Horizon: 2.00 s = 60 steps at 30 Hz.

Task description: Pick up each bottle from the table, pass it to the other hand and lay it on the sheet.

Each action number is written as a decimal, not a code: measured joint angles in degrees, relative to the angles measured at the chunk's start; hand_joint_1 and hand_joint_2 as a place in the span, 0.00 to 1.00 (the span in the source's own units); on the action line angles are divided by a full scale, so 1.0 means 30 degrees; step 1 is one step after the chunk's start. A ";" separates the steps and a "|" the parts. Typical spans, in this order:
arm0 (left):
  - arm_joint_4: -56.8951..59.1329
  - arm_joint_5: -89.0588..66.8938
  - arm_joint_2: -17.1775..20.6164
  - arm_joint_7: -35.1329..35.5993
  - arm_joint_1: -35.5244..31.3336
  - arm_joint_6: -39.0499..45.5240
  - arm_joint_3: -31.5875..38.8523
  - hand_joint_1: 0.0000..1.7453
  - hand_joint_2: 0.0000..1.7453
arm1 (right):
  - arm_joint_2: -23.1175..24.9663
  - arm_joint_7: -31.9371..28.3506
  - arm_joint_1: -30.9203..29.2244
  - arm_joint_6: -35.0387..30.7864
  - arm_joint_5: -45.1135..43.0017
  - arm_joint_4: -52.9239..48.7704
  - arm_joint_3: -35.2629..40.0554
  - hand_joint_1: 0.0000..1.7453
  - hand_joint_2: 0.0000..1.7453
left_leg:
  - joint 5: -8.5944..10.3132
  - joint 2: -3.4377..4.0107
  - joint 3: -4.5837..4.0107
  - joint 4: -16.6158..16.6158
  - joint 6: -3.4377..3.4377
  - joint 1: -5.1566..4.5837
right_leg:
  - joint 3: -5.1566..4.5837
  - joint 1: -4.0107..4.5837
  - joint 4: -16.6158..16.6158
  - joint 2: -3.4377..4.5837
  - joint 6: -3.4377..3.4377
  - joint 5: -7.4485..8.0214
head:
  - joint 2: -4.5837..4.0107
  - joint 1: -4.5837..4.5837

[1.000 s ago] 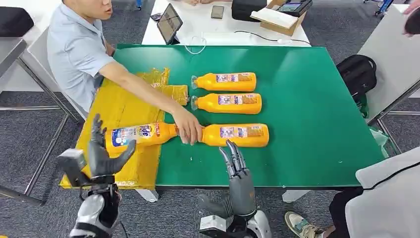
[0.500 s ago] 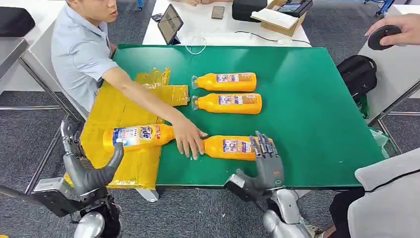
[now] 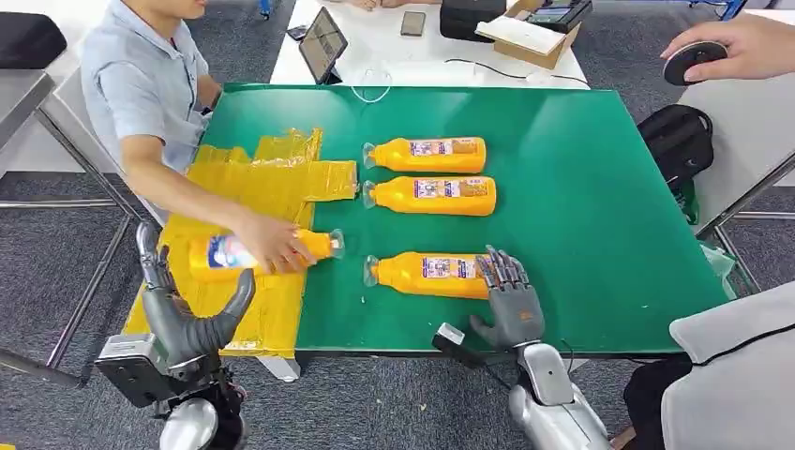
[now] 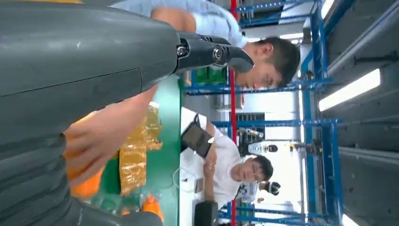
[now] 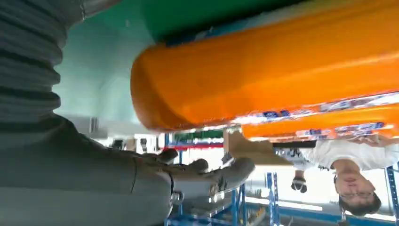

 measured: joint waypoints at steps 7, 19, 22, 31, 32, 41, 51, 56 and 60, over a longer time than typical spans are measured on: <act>0.0409 -0.0269 0.0058 0.0313 -0.0321 -0.0306 -0.0526 0.00 1.00 | 0.0015 0.0474 -0.0755 -0.0007 0.1405 0.0596 -0.0212 0.00 1.00 | 0.0003 0.0000 -0.0004 0.0004 0.0001 -0.0002 | 0.0003 -0.0001 0.0006 0.0001 0.0008 0.0005 | 0.0000 -0.0001; 0.0889 -0.0320 0.0094 0.0757 -0.0517 -0.0684 -0.1261 0.00 1.00 | 0.0496 0.0962 -0.2396 0.0187 0.0965 0.3052 -0.0117 0.00 1.00 | 0.0002 -0.0002 -0.0007 0.0001 0.0000 0.0000 | -0.0001 0.0000 0.0005 0.0000 0.0006 0.0001 | 0.0000 0.0000; 0.0940 -0.0408 0.0174 0.1006 -0.0584 -0.1013 -0.1363 0.00 1.00 | 0.0540 0.1349 -0.2992 0.1291 0.0452 0.3893 -0.0103 0.00 1.00 | 0.0002 0.0017 0.0008 0.0003 0.0001 -0.0001 | 0.0002 -0.0001 0.0003 0.0002 0.0005 0.0004 | 0.0000 0.0000; 0.2666 -0.0545 0.0247 0.1938 -0.1721 -0.1792 -0.1647 0.00 1.00 | 0.1034 0.5862 -0.5961 0.8324 0.0125 0.6565 0.0275 0.91 1.00 | -0.0007 0.0115 0.0243 -0.0004 -0.0007 0.0004 | -0.0020 0.0005 -0.0013 0.0080 -0.0020 0.0007 | 0.0000 0.0000; 0.2798 -0.0735 0.0247 0.1945 -0.1821 -0.1735 -0.1684 0.00 1.00 | 0.1078 0.6387 -0.6163 0.8901 0.0205 0.6732 0.0312 0.91 1.00 | -0.0020 0.0081 0.0276 -0.0007 -0.0012 0.0006 | 0.0030 0.0006 -0.0018 0.0076 -0.0018 -0.0022 | 0.0000 0.0007; 0.3498 -0.1355 0.0247 0.2186 -0.2109 -0.1778 -0.1691 0.00 1.00 | 0.1173 0.7548 -0.6717 0.9246 0.0890 0.7520 0.1092 0.99 1.00 | -0.0017 0.0061 0.0296 -0.0002 -0.0005 0.0002 | 0.0160 0.0002 -0.0022 0.0075 -0.0001 -0.0002 | 0.0000 0.0007; 0.3745 -0.1377 0.0254 0.1982 -0.2127 -0.2011 -0.1691 0.00 1.00 | 0.0926 0.1322 -0.5983 0.4798 -0.1317 0.7578 0.1041 1.00 1.00 | -0.0011 0.0072 0.0259 0.0000 -0.0007 0.0005 | 0.0243 0.0007 -0.0019 0.0075 0.0006 0.0004 | 0.0000 0.0000; 0.3745 -0.1428 0.0269 0.1880 -0.2126 -0.2011 -0.1698 0.00 1.00 | 0.0940 0.0809 -0.5674 0.4008 -0.1478 0.7578 0.1041 1.00 1.00 | -0.0011 0.0083 0.0244 -0.0004 -0.0008 0.0012 | 0.0215 0.0011 -0.0018 0.0075 0.0004 0.0002 | 0.0000 0.0000; 0.3745 -0.1464 0.0269 0.1807 -0.2128 -0.2011 -0.1698 0.00 1.00 | 0.0940 0.0502 -0.5600 0.3737 -0.1617 0.7578 0.1041 1.00 1.00 | -0.0011 0.0083 0.0238 -0.0004 -0.0007 0.0009 | 0.0218 0.0008 -0.0018 0.0075 0.0004 0.0002 | 0.0000 0.0000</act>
